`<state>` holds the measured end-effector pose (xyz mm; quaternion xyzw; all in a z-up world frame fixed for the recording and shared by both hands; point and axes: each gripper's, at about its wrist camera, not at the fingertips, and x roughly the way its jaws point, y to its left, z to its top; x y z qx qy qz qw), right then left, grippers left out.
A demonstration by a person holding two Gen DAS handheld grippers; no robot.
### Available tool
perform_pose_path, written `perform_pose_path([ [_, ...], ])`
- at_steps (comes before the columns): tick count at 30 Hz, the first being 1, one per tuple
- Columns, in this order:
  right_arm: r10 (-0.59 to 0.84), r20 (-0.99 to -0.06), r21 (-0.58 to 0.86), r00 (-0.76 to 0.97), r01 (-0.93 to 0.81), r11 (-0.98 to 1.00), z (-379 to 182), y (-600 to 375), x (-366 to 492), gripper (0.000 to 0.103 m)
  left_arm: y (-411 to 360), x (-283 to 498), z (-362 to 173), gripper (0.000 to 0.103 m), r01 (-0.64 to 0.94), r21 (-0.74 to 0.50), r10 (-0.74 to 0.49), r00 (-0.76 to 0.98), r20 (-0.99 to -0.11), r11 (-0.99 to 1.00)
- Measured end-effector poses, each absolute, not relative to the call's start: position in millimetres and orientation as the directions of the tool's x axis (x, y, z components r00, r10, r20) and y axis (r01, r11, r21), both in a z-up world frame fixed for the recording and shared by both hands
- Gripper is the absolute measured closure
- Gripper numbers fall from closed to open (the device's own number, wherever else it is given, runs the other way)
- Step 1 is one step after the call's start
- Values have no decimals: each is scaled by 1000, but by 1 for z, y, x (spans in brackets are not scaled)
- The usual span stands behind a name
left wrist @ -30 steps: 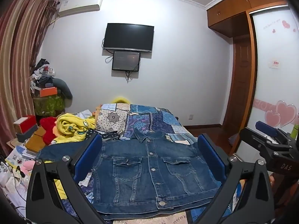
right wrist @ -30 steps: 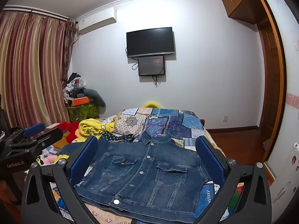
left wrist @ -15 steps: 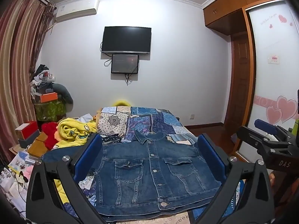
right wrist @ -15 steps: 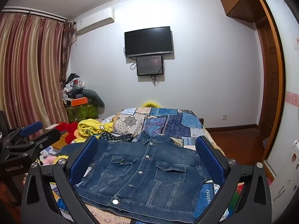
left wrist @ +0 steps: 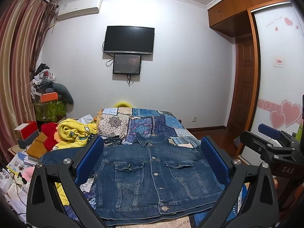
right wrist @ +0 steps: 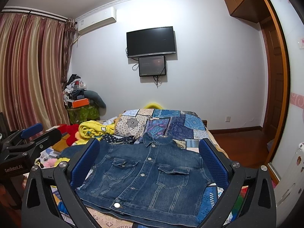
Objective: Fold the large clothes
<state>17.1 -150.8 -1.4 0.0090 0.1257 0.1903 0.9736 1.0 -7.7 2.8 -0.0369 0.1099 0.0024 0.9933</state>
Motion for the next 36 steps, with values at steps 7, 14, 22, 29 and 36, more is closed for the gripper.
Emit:
perform_pose_path([
  [7,374,-244,67,895,-369,927,-1,-151,17,0,-6,3,2,0,-15,-71,-1,975,-223,997],
  [14,374,-246,68,894,-369,927,-2,-151,18,0,-5,5,3,0,-16,-70,0,974,-227,997],
  [22,374,-246,70,894,-369,927,-3,-151,19,0,-3,7,0,0,-14,-71,-3,972,-233,997],
  [29,376,-249,72,893,-370,926,-3,-151,19,0,-2,10,-3,0,-16,-77,-3,970,-242,997],
  [36,374,-251,76,893,-367,927,-9,-152,20,0,-3,11,-4,0,-21,-75,2,970,-245,997],
])
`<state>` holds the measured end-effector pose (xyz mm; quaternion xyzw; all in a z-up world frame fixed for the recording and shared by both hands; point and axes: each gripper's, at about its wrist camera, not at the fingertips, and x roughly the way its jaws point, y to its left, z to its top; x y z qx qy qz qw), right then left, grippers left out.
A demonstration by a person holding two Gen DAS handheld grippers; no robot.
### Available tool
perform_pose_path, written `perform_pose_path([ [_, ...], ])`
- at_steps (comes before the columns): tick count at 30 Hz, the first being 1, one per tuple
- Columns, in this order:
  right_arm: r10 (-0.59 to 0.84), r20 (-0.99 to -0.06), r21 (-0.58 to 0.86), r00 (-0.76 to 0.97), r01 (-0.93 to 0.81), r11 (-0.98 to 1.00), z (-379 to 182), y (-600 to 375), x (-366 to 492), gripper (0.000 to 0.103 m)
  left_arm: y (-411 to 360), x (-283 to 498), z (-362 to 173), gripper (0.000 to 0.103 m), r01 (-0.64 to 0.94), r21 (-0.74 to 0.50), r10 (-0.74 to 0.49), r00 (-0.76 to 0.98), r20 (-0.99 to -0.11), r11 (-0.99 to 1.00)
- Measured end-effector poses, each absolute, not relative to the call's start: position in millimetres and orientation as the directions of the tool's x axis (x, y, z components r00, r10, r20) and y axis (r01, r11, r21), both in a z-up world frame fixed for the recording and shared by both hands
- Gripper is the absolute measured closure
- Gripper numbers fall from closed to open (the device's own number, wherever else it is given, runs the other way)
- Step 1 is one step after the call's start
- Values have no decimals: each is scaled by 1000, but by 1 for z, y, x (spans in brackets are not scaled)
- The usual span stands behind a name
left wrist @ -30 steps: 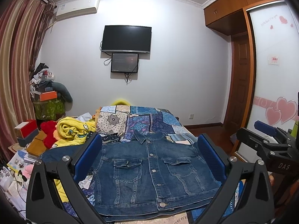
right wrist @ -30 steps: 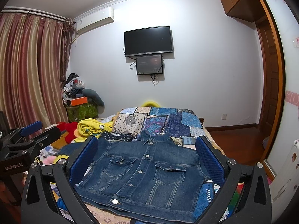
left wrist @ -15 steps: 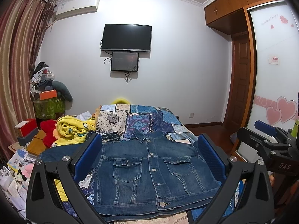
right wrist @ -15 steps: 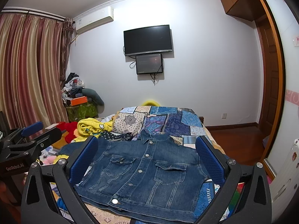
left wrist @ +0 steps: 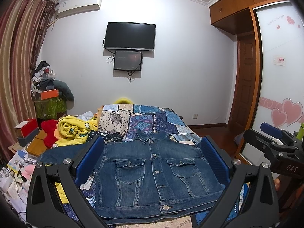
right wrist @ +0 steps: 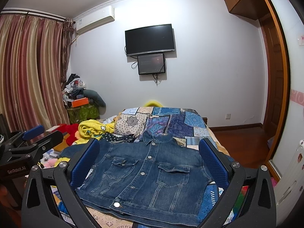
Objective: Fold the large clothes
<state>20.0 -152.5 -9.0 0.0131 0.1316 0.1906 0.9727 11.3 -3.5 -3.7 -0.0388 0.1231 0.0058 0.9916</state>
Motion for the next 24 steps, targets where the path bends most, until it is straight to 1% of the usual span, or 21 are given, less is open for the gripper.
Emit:
perform_pose_path([
  [14,368,-277,79,887,-361,929,-12,-147,25,0,-1,20,-9,0,-22,-84,-1,965,-264,996],
  [24,364,-343,60,866,-366,929,-21,-129,46,0,22,45,-24,0,-41,-106,8,955,-295,994],
])
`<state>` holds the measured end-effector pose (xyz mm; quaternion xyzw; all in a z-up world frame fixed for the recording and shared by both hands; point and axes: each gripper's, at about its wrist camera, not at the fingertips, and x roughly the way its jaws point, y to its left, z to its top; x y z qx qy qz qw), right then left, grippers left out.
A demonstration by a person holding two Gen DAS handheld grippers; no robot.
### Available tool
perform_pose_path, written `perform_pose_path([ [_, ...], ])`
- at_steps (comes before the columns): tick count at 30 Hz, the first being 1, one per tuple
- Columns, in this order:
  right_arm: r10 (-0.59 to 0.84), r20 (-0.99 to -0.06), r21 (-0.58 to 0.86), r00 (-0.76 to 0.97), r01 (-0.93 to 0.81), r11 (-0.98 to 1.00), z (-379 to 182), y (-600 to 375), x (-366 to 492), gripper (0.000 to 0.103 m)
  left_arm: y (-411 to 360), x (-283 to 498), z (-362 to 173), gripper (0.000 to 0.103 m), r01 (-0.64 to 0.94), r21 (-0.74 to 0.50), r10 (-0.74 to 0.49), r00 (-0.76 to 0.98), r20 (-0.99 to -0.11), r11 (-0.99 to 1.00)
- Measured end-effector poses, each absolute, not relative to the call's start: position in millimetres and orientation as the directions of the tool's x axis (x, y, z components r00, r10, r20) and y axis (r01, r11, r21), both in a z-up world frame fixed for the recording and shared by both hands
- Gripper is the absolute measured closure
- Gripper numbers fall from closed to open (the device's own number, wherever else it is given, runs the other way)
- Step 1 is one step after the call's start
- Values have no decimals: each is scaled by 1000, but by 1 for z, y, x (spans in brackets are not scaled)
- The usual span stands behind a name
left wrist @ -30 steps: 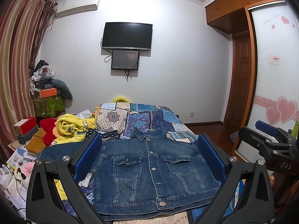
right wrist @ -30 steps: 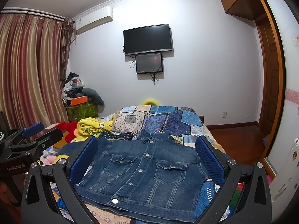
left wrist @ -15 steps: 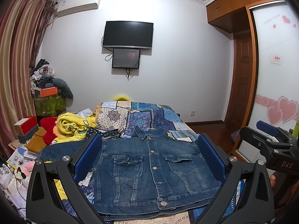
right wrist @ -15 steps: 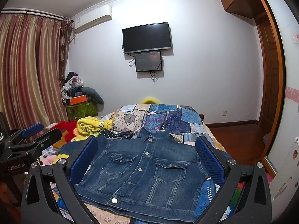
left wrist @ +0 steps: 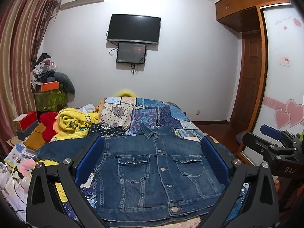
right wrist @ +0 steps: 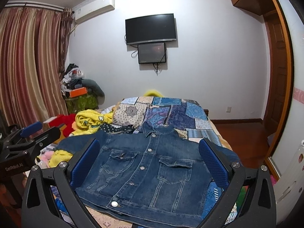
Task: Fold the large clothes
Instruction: 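Lower the left gripper onto a jacket sleeve and close on it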
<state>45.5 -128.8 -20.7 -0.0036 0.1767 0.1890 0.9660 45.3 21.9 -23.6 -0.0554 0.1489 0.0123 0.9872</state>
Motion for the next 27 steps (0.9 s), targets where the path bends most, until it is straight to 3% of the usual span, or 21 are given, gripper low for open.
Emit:
perform_pose_path([
  [9,363,-449,32,816,-391,920,-45,-100,89,0,80,92,-58,0,-118,-145,56,926,-373,982],
  [20,300,-656,0,692,-398,918,-110,-64,165,0,197,159,-142,0,-312,-171,173,819,-548,935],
  [27,190,-728,-55,659,-333,941,-137,-60,205,0,276,193,-205,0,-347,-240,113,748,-654,907],
])
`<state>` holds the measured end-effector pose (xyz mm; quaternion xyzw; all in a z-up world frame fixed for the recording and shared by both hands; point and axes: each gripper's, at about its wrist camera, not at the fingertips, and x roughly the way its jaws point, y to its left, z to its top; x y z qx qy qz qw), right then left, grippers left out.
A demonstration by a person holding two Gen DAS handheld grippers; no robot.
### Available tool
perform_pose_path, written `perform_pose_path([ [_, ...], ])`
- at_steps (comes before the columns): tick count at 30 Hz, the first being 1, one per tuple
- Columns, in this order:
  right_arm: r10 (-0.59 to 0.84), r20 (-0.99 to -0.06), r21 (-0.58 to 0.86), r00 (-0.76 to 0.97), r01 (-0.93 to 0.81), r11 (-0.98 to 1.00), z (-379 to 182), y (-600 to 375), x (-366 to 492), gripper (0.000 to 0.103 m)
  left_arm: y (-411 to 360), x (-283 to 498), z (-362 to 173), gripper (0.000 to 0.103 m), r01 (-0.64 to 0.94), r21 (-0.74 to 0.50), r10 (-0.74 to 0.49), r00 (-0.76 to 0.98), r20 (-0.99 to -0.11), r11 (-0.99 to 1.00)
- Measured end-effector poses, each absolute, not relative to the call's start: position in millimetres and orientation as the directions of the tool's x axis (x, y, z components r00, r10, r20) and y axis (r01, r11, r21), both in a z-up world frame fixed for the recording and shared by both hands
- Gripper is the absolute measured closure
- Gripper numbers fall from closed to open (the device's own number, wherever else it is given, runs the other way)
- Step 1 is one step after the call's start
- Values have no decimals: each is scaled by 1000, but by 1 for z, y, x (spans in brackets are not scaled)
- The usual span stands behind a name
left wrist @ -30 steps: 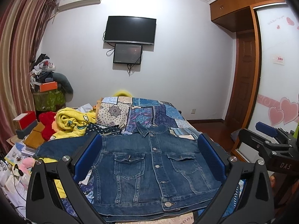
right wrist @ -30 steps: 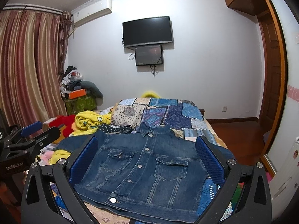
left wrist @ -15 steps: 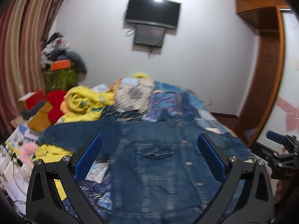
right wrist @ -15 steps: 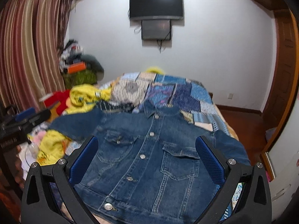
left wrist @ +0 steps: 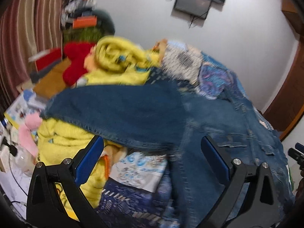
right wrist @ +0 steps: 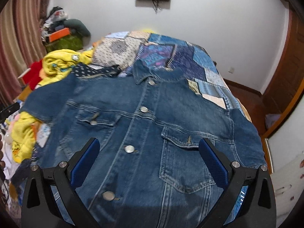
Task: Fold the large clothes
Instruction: 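Lower the left gripper onto a jacket sleeve and close on it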
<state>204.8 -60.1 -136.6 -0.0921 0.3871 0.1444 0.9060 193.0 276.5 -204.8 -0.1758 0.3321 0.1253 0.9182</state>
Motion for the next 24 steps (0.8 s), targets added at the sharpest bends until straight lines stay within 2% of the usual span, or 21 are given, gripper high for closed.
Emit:
perform_pose_path([
  [6,196,-732,10,652,-277,961,-142,-72,217,0,331,214,-258,3,-384,-401,-21,699,-715,832],
  [9,192,-749,36,634,-250,968,-149,-78,225,0,353,225,-276,14,-392,-486,-97,693,-715,781],
  [13,213,-769,95,603,-221,971,-155,-86,233,0,381,241,-297,19,-442,-570,-149,686,-712,693],
  [19,227,-768,127,599,-206,970,-155,-88,237,0,402,249,-312,40,-507,-604,-145,680,-719,615],
  [24,233,-770,128,595,-214,968,-152,-87,237,0,402,250,-301,74,-547,-525,-78,641,-764,652],
])
